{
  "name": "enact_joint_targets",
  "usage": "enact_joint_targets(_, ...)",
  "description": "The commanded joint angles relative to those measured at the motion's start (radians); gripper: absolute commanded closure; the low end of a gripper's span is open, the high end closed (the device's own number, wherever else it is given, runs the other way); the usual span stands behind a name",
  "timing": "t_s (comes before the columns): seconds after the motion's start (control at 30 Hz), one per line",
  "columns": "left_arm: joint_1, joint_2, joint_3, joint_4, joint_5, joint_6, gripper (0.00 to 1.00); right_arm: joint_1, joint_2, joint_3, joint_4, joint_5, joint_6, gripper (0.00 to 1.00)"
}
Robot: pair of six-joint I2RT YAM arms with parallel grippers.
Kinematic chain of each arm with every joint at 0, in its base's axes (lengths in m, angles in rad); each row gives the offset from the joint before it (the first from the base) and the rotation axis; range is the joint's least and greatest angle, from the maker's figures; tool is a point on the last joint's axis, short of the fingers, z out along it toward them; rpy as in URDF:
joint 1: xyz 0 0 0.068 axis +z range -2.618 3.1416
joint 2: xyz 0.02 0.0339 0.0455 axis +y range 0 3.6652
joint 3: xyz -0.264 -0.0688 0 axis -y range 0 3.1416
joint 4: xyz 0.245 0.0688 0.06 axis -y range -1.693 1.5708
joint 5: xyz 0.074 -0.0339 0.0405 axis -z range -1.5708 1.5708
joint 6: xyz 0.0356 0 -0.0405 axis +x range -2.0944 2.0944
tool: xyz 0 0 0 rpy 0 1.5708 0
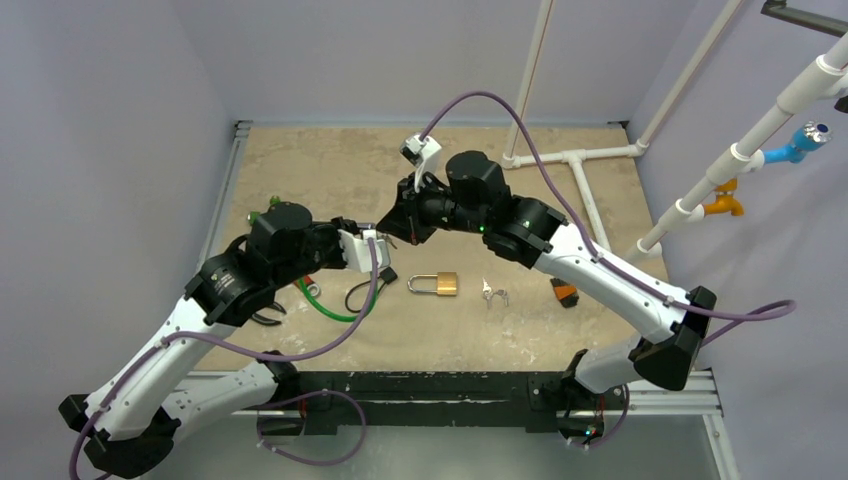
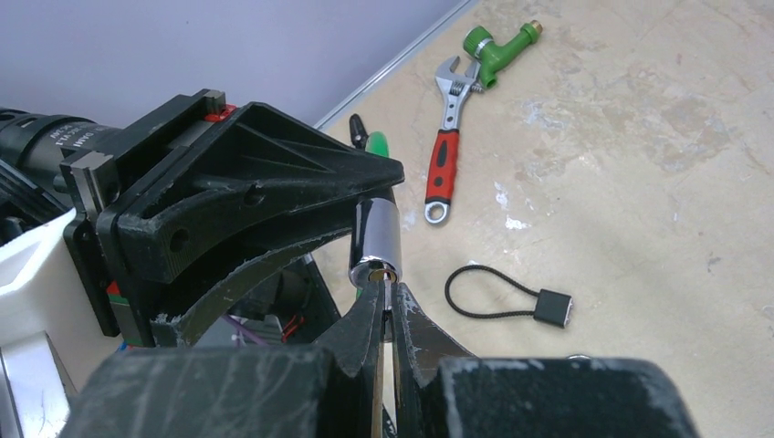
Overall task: Unlock with the key
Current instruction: Unlock the lock.
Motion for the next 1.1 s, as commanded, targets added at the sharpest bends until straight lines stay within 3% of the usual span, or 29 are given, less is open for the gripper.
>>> enact_joint_targets(0.0, -0.021, -0.016, 0.087, 0.126, 0.073, -0.045, 1.0, 0.023, -0.015, -0.037, 0.09, 0.021, -0.023, 1.0)
enact_joint_targets(0.2, -0.024, -0.012, 0.109, 0.101, 0.108, -0.049, 1.0, 0.023, -0.017, -0.07, 0.153, -0.01, 0.011, 1.0)
enact_joint_targets(0.43, -0.024, -0.032, 0.077, 0.083, 0.09, -0.021, 1.0, 0.004, -0.085, -0.106, 0.174, -0.038, 0.003, 0.56)
enact_joint_targets(0.7, -0.024, -0.029, 0.078, 0.068, 0.084, -0.013, 1.0, 0.002, -0.086, -0.09, 0.189, -0.125, 0.017, 0.45)
enact_joint_targets(0.9, -0.024, -0.031, 0.079, 0.061, 0.081, -0.011, 1.0, 0.002, -0.073, -0.082, 0.179, -0.1, 0.023, 0.47)
enact_joint_targets(1.07, -0.025, -0.028, 0.083, 0.067, 0.083, -0.012, 1.0, 0.003, -0.031, -0.047, 0.151, -0.1, 0.024, 0.65)
